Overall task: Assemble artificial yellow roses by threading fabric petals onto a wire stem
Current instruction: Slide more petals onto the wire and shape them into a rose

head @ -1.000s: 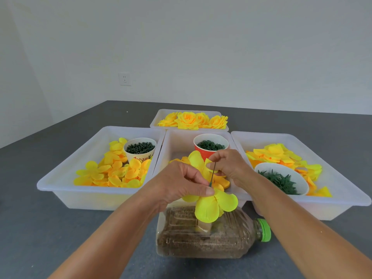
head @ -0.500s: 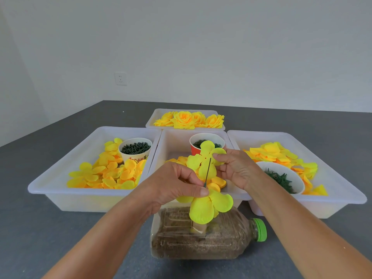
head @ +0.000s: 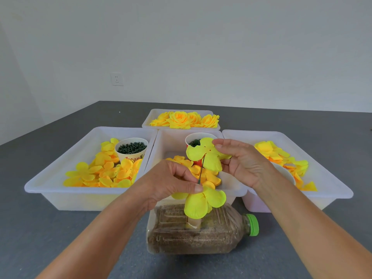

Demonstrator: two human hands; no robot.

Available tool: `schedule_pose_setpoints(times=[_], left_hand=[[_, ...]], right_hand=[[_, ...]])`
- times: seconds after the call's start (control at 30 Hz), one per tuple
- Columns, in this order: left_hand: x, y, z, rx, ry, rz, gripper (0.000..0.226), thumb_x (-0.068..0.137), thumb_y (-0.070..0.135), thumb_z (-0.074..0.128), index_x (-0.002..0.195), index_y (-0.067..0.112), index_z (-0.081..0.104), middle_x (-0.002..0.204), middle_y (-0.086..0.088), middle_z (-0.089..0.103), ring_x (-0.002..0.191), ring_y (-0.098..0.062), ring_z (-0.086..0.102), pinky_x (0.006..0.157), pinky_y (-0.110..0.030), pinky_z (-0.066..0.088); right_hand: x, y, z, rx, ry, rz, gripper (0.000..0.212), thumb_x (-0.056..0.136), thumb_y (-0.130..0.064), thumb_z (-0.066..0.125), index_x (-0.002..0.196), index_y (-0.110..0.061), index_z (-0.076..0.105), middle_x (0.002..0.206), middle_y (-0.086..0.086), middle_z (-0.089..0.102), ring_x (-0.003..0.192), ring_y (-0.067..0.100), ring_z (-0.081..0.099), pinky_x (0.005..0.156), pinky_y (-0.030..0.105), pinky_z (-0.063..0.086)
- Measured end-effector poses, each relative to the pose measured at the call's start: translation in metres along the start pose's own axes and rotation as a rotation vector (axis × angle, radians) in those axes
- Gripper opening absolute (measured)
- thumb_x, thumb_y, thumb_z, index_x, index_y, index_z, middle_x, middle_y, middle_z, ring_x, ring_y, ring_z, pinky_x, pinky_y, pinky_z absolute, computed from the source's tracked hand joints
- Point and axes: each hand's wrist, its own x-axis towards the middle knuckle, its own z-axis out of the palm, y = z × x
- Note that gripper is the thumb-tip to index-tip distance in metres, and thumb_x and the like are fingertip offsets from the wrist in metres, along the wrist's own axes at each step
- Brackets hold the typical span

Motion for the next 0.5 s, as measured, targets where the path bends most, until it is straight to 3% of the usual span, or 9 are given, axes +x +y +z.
schedule_pose_setpoints(times=[0.13,0.37,0.5], left_hand=[[-0.001,0.001,0.000,-0.005,0.002,0.002,0.009,0.069,0.002,0.077,0.069,0.006,0.069,0.079,-0.013,0.064,0.076,-0.018,0.054,0.066,-0.021,0.041],[0.000,0.000,0.000,0.001,-0.005,0.007,0.013,0.069,0.001,0.076,0.064,0.011,0.068,0.068,-0.004,0.062,0.068,-0.012,0.053,0.062,-0.018,0.041],[0.001,-0.002,-0.001,0.005,-0.004,0.012,0.013,0.069,0.002,0.077,0.065,0.011,0.068,0.070,-0.005,0.062,0.069,-0.011,0.053,0.063,-0.017,0.041]], right_hand=[[-0.005,-0.009,-0.001,-0.044,0.016,-0.031,0.032,0.056,-0.008,0.069,0.087,-0.012,0.065,0.070,0.005,0.071,0.057,0.016,0.067,0.057,0.028,0.056],[-0.011,-0.032,-0.005,-0.046,-0.008,-0.070,0.056,0.058,-0.011,0.070,0.113,-0.016,0.060,0.084,0.002,0.070,0.065,0.013,0.067,0.058,0.023,0.054],[-0.016,-0.048,-0.005,-0.007,-0.111,-0.038,0.054,0.061,-0.009,0.064,0.115,-0.010,0.058,0.076,0.001,0.072,0.059,0.011,0.067,0.049,0.021,0.052]])
